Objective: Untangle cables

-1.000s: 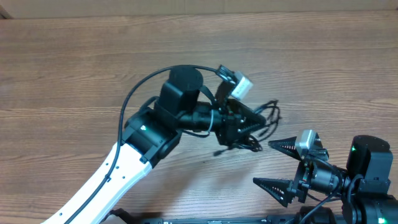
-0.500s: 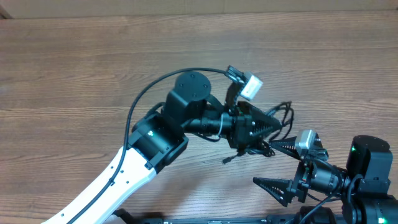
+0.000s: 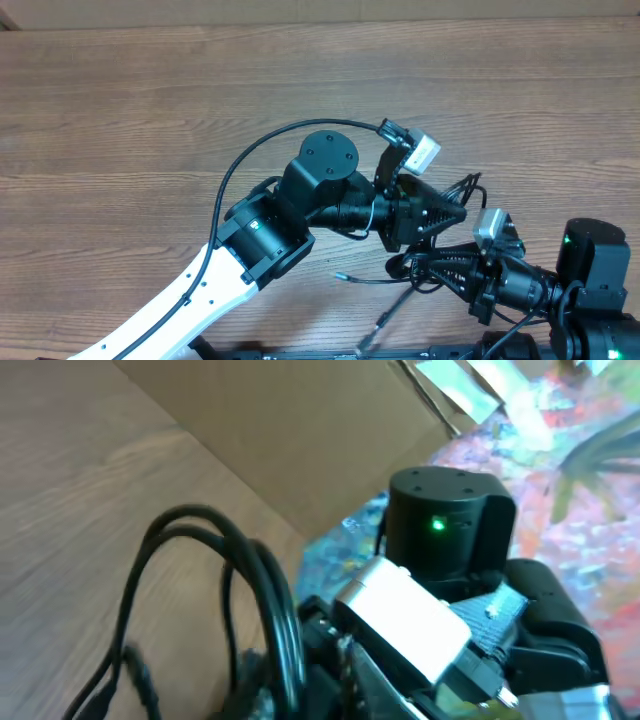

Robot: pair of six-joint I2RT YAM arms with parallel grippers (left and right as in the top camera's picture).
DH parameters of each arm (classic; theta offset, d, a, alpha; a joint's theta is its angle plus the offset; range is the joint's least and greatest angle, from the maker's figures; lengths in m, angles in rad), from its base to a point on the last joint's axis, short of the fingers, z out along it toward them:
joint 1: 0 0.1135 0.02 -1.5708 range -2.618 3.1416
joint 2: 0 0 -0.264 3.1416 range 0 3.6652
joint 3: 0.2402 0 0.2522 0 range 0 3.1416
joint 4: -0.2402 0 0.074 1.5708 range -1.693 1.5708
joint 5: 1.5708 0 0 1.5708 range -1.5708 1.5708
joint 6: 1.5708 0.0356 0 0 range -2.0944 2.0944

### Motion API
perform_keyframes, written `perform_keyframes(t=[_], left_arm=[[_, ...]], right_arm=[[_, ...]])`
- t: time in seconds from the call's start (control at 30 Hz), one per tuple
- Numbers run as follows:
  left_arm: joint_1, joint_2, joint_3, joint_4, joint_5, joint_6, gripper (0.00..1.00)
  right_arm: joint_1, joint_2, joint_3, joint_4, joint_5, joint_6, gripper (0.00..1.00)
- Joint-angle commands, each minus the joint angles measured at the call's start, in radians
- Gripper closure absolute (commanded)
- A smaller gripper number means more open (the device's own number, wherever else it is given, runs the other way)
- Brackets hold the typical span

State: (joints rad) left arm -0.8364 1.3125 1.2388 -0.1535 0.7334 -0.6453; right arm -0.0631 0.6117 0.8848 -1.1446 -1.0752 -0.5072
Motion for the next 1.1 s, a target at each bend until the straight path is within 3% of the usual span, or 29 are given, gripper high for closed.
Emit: perform_keyframes(t=[0.0, 0.03, 0.07, 0.13, 0.2, 0.27, 0.4, 0.6, 0.83, 1.0, 1.07], left_arm=[[-0.002, -0.005, 0.026, 0.000, -0.062, 0.041, 0.51], [-0.002, -0.005, 0.026, -0.010, -0.075, 0.042, 0.32], [-0.001, -0.005, 0.026, -0.027, -0.091, 0.050, 0.20], [0.008, -0.005, 0.026, -0.063, -0.090, 0.106, 0.07], [0.037, -0.005, 0.026, -0.150, -0.089, 0.164, 0.00], [0.071, -0.005, 0.026, -0.240, -0.089, 0.229, 0.01], [0.145, -0.005, 0.026, -0.433, -0.086, 0.317, 0.33], [0.163, -0.005, 0.026, -0.466, -0.017, 0.373, 0.44], [0.162, -0.005, 0.026, -0.463, 0.179, 0.552, 0.49], [0.161, -0.005, 0.026, -0.468, 0.211, 0.579, 0.45], [0.154, -0.005, 0.026, -0.468, 0.210, 0.580, 0.37]], right_arm=[[0.002, -0.003, 0.018, 0.003, 0.001, 0.004, 0.95], [0.002, -0.002, 0.018, 0.009, 0.001, 0.005, 0.96], [0.002, -0.002, 0.018, 0.010, 0.001, 0.005, 0.96], [0.002, -0.002, 0.018, 0.009, 0.002, 0.005, 0.96], [0.002, -0.002, 0.018, 0.009, 0.014, 0.013, 0.96], [0.002, -0.002, 0.018, 0.014, 0.073, 0.044, 0.96], [0.002, -0.002, 0.018, 0.016, 0.238, 0.169, 0.96], [0.002, -0.002, 0.018, 0.031, 0.237, 0.172, 0.96], [0.002, -0.002, 0.018, 0.043, 0.232, 0.190, 0.96], [0.002, -0.002, 0.018, 0.043, 0.199, 0.190, 0.96], [0.002, -0.002, 0.018, 0.062, 0.199, 0.195, 0.96]])
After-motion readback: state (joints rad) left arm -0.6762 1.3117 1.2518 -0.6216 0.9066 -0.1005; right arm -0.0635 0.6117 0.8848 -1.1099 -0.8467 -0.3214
